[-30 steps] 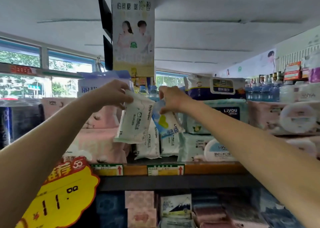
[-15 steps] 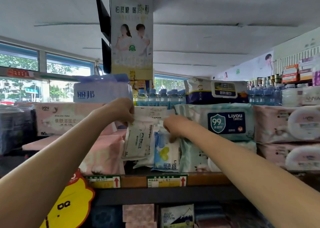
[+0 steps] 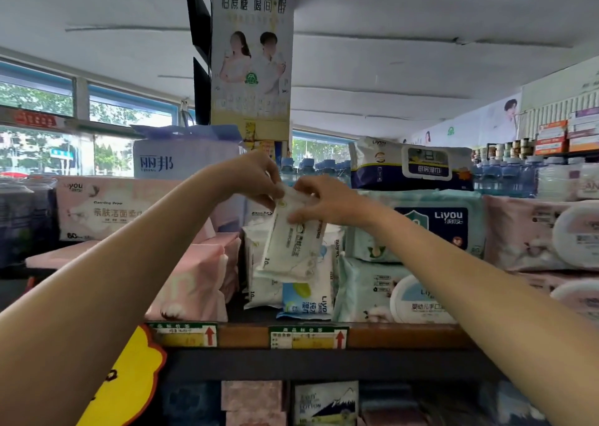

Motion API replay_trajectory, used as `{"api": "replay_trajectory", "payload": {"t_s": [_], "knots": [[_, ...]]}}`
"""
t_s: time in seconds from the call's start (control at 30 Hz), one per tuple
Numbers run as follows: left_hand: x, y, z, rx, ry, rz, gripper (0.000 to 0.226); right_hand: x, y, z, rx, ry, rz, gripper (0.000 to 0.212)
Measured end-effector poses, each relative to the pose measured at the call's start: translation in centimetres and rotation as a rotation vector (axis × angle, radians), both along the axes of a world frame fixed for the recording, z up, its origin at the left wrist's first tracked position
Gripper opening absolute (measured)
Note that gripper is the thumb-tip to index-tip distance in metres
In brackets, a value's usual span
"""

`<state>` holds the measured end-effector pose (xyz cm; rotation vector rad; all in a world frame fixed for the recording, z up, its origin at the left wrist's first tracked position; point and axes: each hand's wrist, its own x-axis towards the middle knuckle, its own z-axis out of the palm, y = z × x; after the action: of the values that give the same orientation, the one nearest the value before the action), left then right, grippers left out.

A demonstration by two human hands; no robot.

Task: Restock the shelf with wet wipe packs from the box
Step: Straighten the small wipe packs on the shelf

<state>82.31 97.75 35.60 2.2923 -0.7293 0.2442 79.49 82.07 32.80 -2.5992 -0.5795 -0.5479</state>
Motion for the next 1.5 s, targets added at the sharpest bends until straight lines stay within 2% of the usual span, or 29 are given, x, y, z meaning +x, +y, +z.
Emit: {"api": "replay_trajectory", "payload": {"t_s": [0.03,0.1,0.13,0.2,0.3,0.33,0.4,0.43,0.5,0.53,0.57,0.67,0.8,0.93,1.03,1.2,1.3,1.4,1.5], "knots": [[0.0,-0.1,0.2,-0.007,-0.008,-0.009,0.012,0.1,-0.1,0.4,0.015,0.002,0.015,0.030],[0.3,-0.3,-0.2,0.104,-0.012,-0.008,0.005,0.2,-0.1,0.8,-0.130,0.025,-0.020,0.012],[0.7,-0.4,-0.9,0.221,-0.033,0.021,0.007,0.3,0.0,0.5,-0.242,0.049,-0.056,0.014],[2.1,-0.7,-2.9,0.491,-0.064,0.107,0.028,0.9,0.2,-0.5,-0.401,0.114,-0.116,0.016],[4.4,-0.8,-5.6,0.720,-0.053,0.245,0.049,1.9,0.1,-2.0,-0.463,0.183,-0.169,0.027],[5.1,-0.9,-6.1,0.730,-0.041,0.262,0.051,2.2,0.3,-2.2,-0.482,0.204,-0.186,0.027],[5.9,-1.0,-6.6,0.731,-0.080,0.283,0.053,2.6,0.8,-2.2,-0.527,0.278,-0.205,0.013],[6.2,-1.2,-6.7,0.731,-0.114,0.294,0.054,2.6,1.1,-2.0,-0.558,0.328,-0.201,0.018],[6.7,-1.4,-6.9,0.755,-0.152,0.301,0.053,2.3,1.6,-1.8,-0.613,0.447,-0.229,0.059],[6.8,-1.5,-7.0,0.784,-0.158,0.307,0.052,2.2,1.7,-1.9,-0.630,0.489,-0.243,0.071],[6.9,-1.5,-7.0,0.806,-0.160,0.314,0.051,2.2,1.7,-2.1,-0.646,0.489,-0.239,0.073],[6.9,-1.3,-6.6,0.789,-0.189,0.305,0.047,2.3,1.3,-3.1,-0.618,0.366,-0.215,0.061],[6.4,-1.0,-5.8,0.710,-0.183,0.254,0.037,2.4,0.8,-3.0,-0.535,0.341,-0.217,0.058],[6.0,-1.0,-6.3,0.741,-0.060,0.259,0.058,2.8,1.0,-3.0,-0.587,0.325,-0.272,0.062],[5.9,-1.0,-7.0,0.780,-0.074,0.270,0.064,3.1,0.9,-3.0,-0.587,0.317,-0.274,0.064],[6.2,0.9,-6.0,0.785,-0.111,0.300,0.060,3.7,0.7,-3.1,-0.574,0.288,-0.217,0.054],[5.8,0.1,-6.4,0.886,-0.267,0.277,0.051,4.3,1.0,-3.2,-0.562,0.262,-0.125,0.045],[6.2,-0.4,-6.4,0.944,-0.398,0.245,0.046,4.2,1.5,-2.4,-0.542,0.252,-0.050,0.046],[6.6,1.0,-5.6,0.818,-0.316,0.234,0.050,3.9,1.6,-1.8,-0.415,0.294,-0.010,0.036]]}}
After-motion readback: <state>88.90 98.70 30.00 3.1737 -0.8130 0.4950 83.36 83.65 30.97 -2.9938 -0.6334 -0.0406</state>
